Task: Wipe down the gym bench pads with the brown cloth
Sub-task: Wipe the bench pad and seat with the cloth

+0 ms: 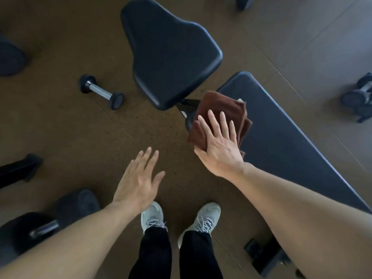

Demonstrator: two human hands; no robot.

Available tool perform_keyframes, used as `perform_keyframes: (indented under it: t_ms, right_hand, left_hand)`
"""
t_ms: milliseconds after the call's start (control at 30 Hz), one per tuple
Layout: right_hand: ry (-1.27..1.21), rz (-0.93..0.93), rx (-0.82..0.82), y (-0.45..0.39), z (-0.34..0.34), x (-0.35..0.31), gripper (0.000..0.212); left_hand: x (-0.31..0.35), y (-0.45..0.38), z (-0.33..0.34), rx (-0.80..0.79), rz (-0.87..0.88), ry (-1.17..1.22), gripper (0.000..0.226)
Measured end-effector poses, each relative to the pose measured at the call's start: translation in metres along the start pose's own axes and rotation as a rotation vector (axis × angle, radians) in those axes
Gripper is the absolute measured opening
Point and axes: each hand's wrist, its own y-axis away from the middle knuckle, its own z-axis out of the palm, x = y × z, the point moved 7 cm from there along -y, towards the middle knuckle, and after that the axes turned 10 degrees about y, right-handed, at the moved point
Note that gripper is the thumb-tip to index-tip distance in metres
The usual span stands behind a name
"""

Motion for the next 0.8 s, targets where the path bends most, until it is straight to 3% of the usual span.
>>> perform_keyframes:
  t_ms: [200,433,667,800]
  right_hand:
    - [0.19,0.007,0.13,-0.042,-0.012,-0.029,0.087]
    - [0.149,-0.102,0.195,-0.027,-0.011,-0.032,0.078]
    - [0.187,-0.197,0.167,0.124,0.041,0.056,0.096]
    - [0.133,0.032,0.065,0.215,0.073,0.143,0.104]
  left_hand:
    - [-0.017,0.019,0.004,0.01,-0.101,0.06,0.074]
    - [0.027,0.025,0.03,0.102,-0.074,0.092,0.073]
    - [0.135,0.016,0.074,0.182,0.035,0.012,0.09]
    - [0.193,0.002,0.087,0.163,0.081,-0.179,0.1]
